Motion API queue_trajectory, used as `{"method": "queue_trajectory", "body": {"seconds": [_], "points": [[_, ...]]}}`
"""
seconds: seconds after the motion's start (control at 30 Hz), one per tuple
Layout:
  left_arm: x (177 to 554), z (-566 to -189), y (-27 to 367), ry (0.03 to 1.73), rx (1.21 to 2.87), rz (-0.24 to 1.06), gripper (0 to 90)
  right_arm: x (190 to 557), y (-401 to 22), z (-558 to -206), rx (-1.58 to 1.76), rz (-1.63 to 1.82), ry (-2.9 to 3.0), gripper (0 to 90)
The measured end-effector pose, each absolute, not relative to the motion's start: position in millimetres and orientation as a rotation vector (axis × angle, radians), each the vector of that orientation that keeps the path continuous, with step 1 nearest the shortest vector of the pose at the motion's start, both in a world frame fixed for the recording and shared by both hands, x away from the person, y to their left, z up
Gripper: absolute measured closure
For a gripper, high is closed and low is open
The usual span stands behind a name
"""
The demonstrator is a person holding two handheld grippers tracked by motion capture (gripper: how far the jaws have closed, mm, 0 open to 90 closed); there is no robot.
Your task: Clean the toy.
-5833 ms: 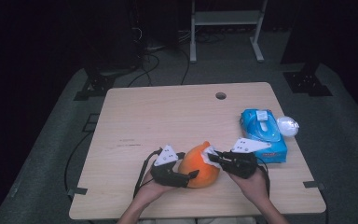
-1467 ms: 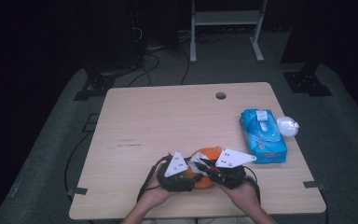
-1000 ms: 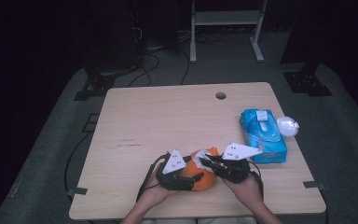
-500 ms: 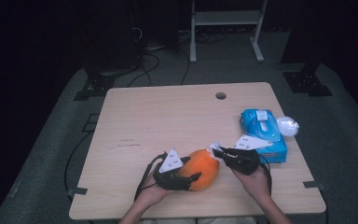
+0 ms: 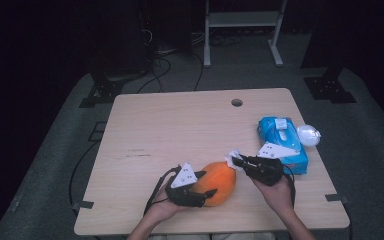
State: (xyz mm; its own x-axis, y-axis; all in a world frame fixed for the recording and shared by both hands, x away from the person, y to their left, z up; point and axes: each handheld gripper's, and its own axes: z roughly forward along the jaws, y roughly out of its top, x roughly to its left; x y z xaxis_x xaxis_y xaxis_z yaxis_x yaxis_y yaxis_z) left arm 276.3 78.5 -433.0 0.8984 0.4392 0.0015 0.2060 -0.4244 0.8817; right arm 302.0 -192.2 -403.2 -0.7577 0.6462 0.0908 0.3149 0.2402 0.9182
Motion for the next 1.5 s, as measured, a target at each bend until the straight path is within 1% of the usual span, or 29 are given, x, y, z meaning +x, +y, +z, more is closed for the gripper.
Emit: {"method": "queue_trajectory", "body": {"seconds": [0.07,0.17,0.27,0.37,0.43,0.53,0.63,0.73,0.83,0.93,1.0,1.13,1.2,1.37,1.5], "points": [[276,-433,79,0.460,2.031,0.287,33.7,301,-185,-405,0.854,1.490,2.240,80.7],[276,-433,79,0.468,2.026,0.283,33.6,308,-190,-414,0.900,1.454,2.256,80.7],[276,-433,80,0.464,2.026,0.282,33.5,305,-197,-408,0.916,1.446,2.230,80.7],[275,-433,78,0.457,2.027,0.282,33.1,296,-188,-399,0.834,1.474,2.241,80.7],[274,-433,77,0.457,2.028,0.291,32.9,297,-183,-401,0.821,1.456,2.263,80.6],[275,-433,78,0.477,2.017,0.282,32.3,306,-192,-415,0.902,1.469,2.277,80.5],[276,-433,78,0.472,2.020,0.278,31.6,305,-198,-413,0.928,1.470,2.263,80.5],[276,-433,77,0.472,2.017,0.278,31.8,297,-191,-404,0.871,1.534,2.266,80.5],[275,-433,78,0.466,2.025,0.280,32.4,297,-184,-407,0.832,1.483,2.293,80.6],[276,-433,78,0.468,2.023,0.278,32.4,305,-193,-415,0.898,1.431,2.275,80.5],[277,-433,78,0.467,2.021,0.275,32.3,304,-197,-413,0.932,1.442,2.252,80.4],[276,-433,73,0.472,2.011,0.278,32.0,290,-181,-401,0.815,1.501,2.277,80.4],[276,-433,73,0.468,2.019,0.284,32.0,288,-174,-402,0.772,1.458,2.299,80.6],[277,-433,74,0.471,2.013,0.281,31.9,300,-188,-410,0.903,1.493,2.277,80.6],[278,-433,74,0.473,2.012,0.275,32.0,285,-174,-401,0.783,1.524,2.292,80.6]]}}
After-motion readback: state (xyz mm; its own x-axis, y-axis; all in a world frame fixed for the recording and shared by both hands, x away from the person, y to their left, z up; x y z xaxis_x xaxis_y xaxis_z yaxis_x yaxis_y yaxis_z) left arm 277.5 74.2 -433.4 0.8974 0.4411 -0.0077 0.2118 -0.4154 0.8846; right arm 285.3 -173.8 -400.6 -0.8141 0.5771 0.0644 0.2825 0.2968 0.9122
